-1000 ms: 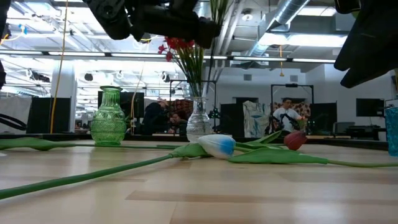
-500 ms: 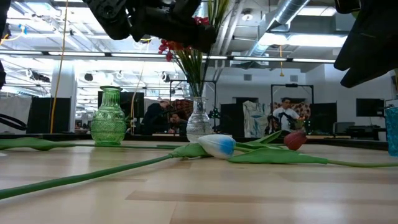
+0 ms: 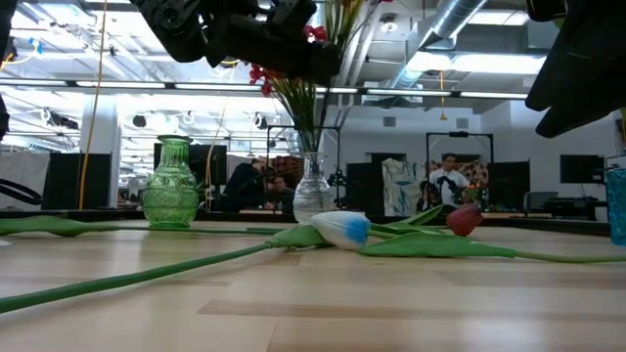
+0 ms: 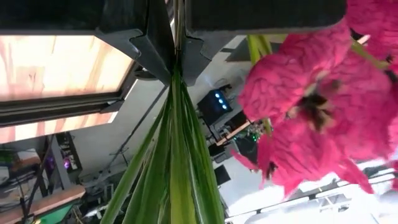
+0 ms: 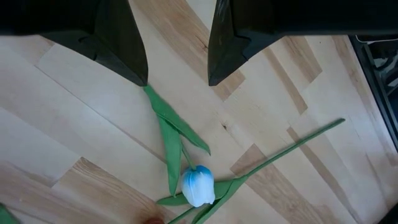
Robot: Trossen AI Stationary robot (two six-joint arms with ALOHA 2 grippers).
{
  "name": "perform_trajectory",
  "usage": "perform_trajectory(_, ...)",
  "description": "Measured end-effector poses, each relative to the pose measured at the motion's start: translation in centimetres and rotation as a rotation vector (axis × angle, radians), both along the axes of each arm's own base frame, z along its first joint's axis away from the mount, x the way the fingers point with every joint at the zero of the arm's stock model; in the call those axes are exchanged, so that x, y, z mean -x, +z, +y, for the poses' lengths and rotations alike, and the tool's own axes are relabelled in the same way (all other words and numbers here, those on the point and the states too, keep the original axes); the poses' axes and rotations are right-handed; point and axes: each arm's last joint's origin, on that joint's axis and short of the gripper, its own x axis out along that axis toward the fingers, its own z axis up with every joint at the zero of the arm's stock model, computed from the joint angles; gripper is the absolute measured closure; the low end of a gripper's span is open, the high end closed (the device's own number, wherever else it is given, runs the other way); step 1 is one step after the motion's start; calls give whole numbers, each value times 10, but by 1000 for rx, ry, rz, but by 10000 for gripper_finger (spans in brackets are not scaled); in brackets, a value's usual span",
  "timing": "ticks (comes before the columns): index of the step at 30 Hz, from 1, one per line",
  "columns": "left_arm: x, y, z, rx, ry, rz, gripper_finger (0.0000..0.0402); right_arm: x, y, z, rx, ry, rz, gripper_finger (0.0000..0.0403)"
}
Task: Sort flowers into vase by color
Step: Put the red flowers into the transparent vase
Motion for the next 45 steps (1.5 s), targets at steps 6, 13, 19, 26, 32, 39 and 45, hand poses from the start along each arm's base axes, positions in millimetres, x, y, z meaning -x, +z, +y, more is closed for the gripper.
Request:
perform_trajectory(6, 2, -3, 9, 67, 20, -26, 401, 0, 0, 0, -1, 0, 0, 207)
perform_trajectory(13, 3, -5, 17, 137, 41, -53, 396, 0, 0, 0, -1, -1, 0, 207)
perform_trajectory(19, 4, -8, 20, 175, 51, -64, 331, 0, 0, 0, -1, 0, 0, 207)
perform_trajectory(26, 4, -12, 20, 210, 55, -42, 261, 0, 0, 0, -1, 0, 0, 207)
perform_trajectory(32, 4, -15, 20, 247, 57, -39, 228, 0, 0, 0, -2, 0, 0, 207)
perform_trajectory(39, 3, -15, 14, 247, 41, -36, 223, 0, 0, 0, -2, 0, 0, 207)
perform_trajectory(45, 3, -16, 11, 213, 78, 8, 223, 0, 0, 0, -2, 0, 0, 207)
